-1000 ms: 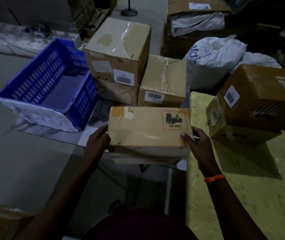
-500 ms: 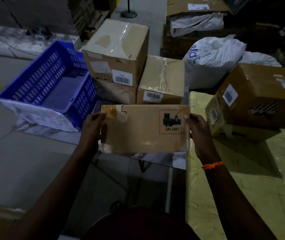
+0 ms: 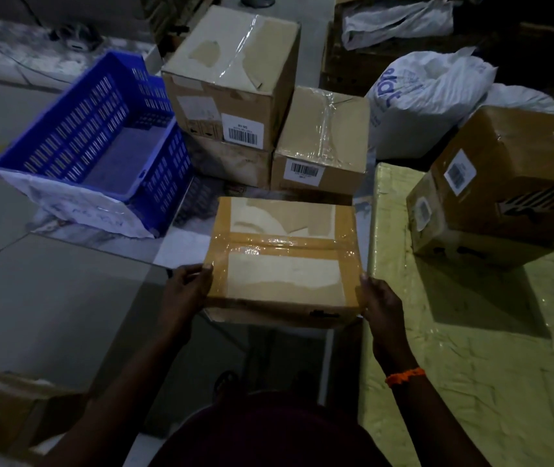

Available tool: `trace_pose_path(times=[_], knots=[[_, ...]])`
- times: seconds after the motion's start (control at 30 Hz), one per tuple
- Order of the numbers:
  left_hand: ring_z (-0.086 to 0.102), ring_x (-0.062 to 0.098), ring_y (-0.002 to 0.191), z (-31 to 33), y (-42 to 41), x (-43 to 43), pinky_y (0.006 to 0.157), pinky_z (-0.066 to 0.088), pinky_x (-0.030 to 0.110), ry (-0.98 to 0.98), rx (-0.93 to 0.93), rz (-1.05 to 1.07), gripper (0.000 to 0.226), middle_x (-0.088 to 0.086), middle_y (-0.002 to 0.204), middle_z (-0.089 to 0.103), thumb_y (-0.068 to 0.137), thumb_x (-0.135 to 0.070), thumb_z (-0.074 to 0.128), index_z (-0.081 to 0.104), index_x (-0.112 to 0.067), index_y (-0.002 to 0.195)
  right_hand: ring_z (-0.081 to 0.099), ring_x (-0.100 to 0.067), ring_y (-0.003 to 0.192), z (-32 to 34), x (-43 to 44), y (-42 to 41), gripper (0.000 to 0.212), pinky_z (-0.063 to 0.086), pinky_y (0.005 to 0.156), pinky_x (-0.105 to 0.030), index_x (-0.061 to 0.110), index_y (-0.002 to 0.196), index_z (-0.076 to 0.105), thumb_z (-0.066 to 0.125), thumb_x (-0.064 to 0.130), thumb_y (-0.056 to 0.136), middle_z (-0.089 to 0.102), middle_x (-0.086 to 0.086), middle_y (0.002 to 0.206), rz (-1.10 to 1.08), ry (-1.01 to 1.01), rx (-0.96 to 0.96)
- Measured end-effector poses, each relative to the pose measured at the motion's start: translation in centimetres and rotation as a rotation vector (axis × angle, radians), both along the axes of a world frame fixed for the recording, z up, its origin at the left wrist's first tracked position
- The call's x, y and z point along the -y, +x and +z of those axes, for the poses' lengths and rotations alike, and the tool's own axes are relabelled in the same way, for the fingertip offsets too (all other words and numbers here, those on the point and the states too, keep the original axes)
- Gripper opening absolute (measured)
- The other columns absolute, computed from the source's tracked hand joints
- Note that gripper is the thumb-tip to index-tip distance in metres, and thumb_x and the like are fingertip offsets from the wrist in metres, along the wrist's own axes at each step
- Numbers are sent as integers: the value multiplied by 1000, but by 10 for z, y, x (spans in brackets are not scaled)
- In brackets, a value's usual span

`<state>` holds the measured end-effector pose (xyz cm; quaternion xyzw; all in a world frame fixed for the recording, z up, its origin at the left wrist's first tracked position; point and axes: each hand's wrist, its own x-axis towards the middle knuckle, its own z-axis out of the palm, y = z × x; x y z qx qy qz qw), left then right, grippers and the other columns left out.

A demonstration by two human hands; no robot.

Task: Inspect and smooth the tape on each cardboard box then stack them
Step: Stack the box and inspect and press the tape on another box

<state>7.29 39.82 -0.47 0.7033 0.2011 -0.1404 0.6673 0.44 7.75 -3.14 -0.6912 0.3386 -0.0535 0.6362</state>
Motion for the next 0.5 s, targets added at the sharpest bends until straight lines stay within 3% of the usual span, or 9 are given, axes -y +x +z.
trace_pose_path(times=[0.17, 0.27, 0.37, 0.43, 0.5], knots=[[68, 30, 103, -13, 7, -6, 76, 57, 38, 94, -59, -104, 28, 12, 114, 70, 103, -36, 57, 67, -15, 117, 68, -21, 106, -10, 4, 13, 24, 58, 93, -45, 23, 114, 69, 66, 42, 98, 72, -2, 114, 2, -56, -76], [66, 25, 104, -10, 24, -6, 78, 57, 38, 162, -27, -152, 32, 8, 120, 65, 103, -37, 57, 61, -16, 126, 67, -22, 109, -9, 12, 32, 36, 59, 93, -44, 17, 128, 66, 69, 36, 98, 70, -6, 122, 65, -115, -69], [66, 20, 108, -2, 45, -2, 89, 58, 44, 220, 44, -228, 37, 3, 122, 66, 100, -41, 60, 60, -20, 131, 69, -20, 108, -5, 18, 56, 41, 60, 89, -41, 19, 136, 62, 69, 34, 98, 70, -4, 124, 140, -100, -58], [68, 21, 107, 3, 58, 5, 87, 59, 44, 215, 46, -274, 33, 1, 118, 68, 100, -42, 61, 63, -23, 126, 73, -19, 101, 1, 16, 72, 38, 62, 85, -39, 19, 135, 63, 67, 31, 100, 73, -4, 119, 172, -27, -64], [67, 23, 102, 14, 65, 17, 79, 58, 38, 165, 11, -271, 20, 4, 114, 67, 102, -34, 59, 63, -23, 119, 75, -20, 96, 6, 14, 81, 30, 62, 89, -45, 19, 128, 67, 64, 32, 102, 76, -6, 112, 190, -23, -71]])
